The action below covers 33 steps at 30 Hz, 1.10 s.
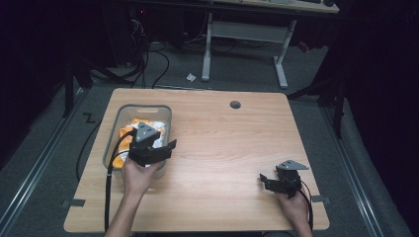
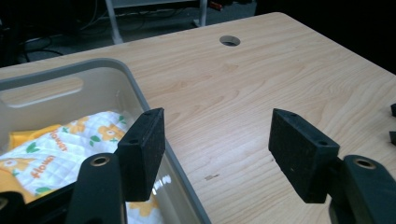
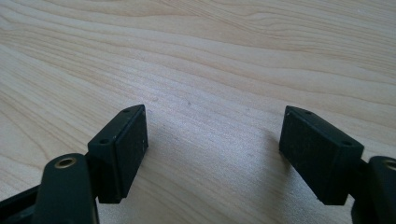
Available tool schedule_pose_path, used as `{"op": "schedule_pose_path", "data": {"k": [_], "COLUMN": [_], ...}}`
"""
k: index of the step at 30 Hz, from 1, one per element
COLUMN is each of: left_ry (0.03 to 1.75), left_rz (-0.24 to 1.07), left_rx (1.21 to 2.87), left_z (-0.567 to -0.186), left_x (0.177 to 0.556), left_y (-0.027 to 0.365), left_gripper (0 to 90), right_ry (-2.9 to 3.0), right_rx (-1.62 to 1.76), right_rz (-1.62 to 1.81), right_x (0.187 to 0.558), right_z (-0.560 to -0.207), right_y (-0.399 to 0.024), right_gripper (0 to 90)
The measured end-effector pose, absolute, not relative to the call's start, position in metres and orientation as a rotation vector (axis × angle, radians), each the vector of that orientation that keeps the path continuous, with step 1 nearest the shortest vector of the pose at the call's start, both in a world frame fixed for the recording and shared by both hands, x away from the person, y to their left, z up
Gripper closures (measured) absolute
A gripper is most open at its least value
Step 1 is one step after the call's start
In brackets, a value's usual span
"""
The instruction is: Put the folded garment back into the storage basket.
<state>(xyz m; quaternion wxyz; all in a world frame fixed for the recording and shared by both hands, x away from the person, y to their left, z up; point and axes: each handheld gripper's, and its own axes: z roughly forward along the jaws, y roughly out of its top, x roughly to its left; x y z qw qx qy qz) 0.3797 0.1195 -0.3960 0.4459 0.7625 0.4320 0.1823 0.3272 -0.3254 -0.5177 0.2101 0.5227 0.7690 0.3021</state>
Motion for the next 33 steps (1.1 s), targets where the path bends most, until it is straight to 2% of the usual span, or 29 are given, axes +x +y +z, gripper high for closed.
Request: {"op": "schedule_pose_path", "data": {"k": [18, 33], "left_ry": [1.033, 0.984], "left_rz": [0.374, 0.301], "left_rx": [1.890, 1.945], "left_z": [-0.403, -0.424], "left_x": [0.375, 0.365], "left_y": [0.101, 0.072], "left_gripper": [36.8, 38.0], "right_ry": [2.139, 2.139], "right_rx": [1.454, 1.454], "right_rz": [0.840, 0.840], "right_x": [0.327, 0.327], "right_z": [-0.518, -0.518], "right_y": [-0.325, -0.325], "right_gripper": [23.9, 24.0]}}
